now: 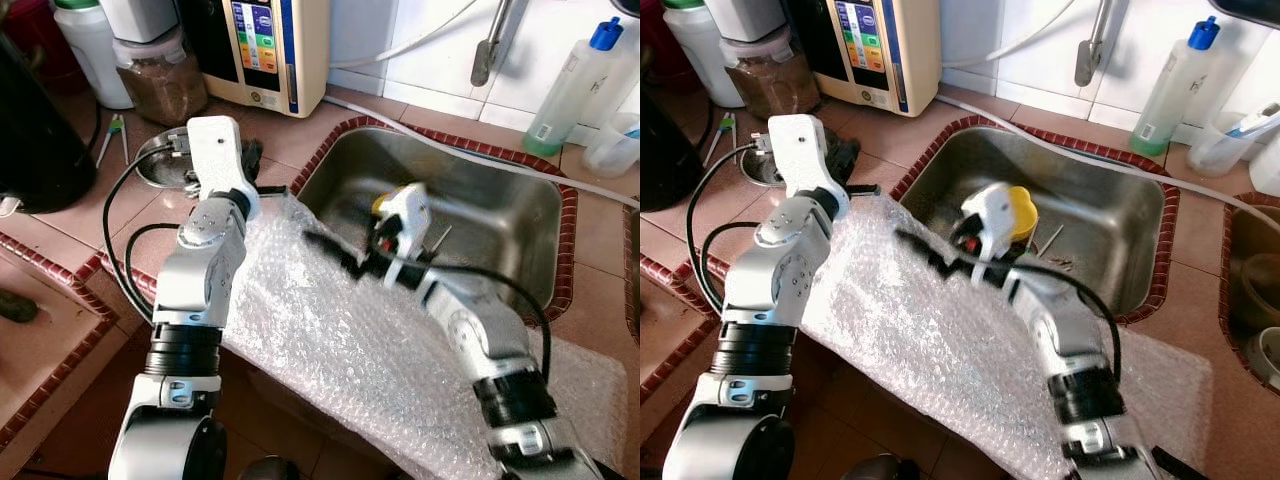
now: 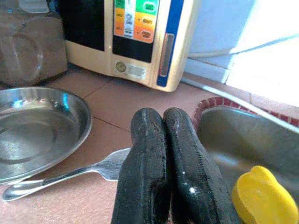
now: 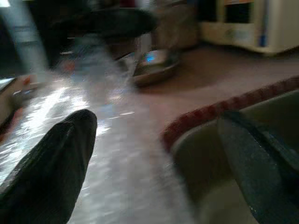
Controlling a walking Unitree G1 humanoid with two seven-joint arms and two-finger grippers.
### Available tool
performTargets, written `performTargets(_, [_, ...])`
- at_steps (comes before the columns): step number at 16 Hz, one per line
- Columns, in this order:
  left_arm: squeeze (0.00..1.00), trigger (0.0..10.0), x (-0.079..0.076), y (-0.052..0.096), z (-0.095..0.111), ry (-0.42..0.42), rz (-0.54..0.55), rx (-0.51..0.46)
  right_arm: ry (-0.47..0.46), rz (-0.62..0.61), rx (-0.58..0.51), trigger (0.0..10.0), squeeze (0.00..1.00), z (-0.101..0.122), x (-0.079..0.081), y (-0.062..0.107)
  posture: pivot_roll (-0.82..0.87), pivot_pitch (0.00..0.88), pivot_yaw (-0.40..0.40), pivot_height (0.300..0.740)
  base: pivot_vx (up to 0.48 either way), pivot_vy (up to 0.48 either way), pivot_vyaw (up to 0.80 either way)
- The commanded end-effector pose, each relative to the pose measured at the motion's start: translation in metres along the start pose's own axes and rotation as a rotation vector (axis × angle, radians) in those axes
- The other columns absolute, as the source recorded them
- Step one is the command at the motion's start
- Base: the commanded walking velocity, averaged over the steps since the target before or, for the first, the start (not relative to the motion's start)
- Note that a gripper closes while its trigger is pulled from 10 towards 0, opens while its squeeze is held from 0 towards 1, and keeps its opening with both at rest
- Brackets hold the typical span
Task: Kitchen organization
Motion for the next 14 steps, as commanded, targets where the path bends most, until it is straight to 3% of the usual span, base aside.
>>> performTargets(1, [0.00, 0.0, -0.017, -0.002, 0.026, 0.009, -0.077, -0.080, 0.003, -0.078, -0.032, 10.0, 0.00, 0.006, -0.012, -0.001, 0.02, 0.104, 0.044, 0.740, 0.000, 0.000, 0.00])
performTargets(8, [0.00, 0.0, -0.038, -0.003, 0.052, 0.103, -0.206, -0.141, 0.051, -0.279, -0.129, 10.0, 0.00, 0.023, -0.039, 0.001, 0.02, 0.106, 0.043, 0.740, 0.000, 0.000, 0.00])
performTargets(9, [0.00, 0.0, -0.046, -0.002, 0.056, 0.132, -0.268, -0.152, 0.053, -0.306, -0.135, 10.0, 0.00, 0.024, -0.045, 0.001, 0.02, 0.100, 0.045, 0.740, 0.000, 0.000, 0.00])
performTargets(12, [0.00, 0.0, -0.057, -0.001, 0.061, 0.140, -0.333, -0.167, 0.069, -0.323, -0.133, 10.0, 0.00, 0.023, -0.047, 0.002, 0.02, 0.098, 0.045, 0.740, 0.000, 0.000, 0.00])
performTargets(14, [0.00, 0.0, -0.055, -0.002, 0.065, 0.097, -0.332, -0.195, 0.059, -0.329, -0.132, 10.0, 0.00, 0.021, -0.048, 0.001, 0.02, 0.095, 0.044, 0.740, 0.000, 0.000, 0.00])
Point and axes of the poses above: a point about 5 cm out from each wrist's last joint towards the gripper, its own y axis pointing back from the gripper into the wrist, its own z axis along the axis of the wrist's last joint, x = y × z, the point moved 3 cm from there along -y, pointing out of the wrist towards the gripper
